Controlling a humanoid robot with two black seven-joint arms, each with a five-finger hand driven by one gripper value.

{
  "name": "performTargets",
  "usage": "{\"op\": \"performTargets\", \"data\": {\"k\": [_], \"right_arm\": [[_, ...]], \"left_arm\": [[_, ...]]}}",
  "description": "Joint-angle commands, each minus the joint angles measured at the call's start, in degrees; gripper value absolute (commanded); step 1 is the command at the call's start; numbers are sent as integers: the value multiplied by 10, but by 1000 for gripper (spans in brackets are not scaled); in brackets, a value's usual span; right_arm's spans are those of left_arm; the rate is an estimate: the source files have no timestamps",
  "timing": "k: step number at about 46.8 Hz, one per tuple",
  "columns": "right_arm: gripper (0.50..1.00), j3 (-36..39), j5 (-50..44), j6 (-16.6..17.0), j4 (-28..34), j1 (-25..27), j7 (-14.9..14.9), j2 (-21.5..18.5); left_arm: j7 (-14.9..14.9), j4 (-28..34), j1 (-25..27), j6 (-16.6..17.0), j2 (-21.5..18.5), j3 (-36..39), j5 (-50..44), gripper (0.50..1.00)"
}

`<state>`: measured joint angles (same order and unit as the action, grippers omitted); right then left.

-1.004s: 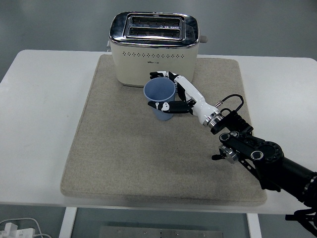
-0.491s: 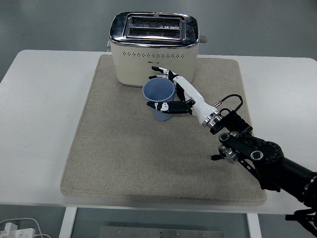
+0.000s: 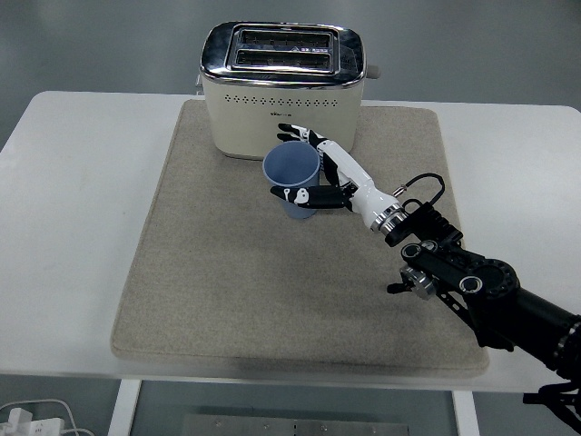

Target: Put the water cup in front of the bread machine

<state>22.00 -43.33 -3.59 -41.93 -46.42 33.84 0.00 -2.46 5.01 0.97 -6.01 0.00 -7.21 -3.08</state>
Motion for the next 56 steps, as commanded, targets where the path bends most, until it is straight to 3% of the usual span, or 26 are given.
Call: {"op": "performTargets", "data": {"k": [1, 25, 32, 56], "right_arm": [[924, 0, 0, 0, 0, -1, -1, 0], [924, 1, 8, 2, 0, 0, -4, 0], [924, 1, 25, 2, -1, 1, -35, 0], [924, 2, 32, 17, -1, 3, -35, 0]], "left_arm": [[1, 0, 0, 0, 0, 0, 0, 1000], [0, 0, 0, 0, 0, 0, 0, 1000], [0, 0, 0, 0, 0, 0, 0, 1000], [0, 0, 0, -1, 0, 0, 0, 1000]]}}
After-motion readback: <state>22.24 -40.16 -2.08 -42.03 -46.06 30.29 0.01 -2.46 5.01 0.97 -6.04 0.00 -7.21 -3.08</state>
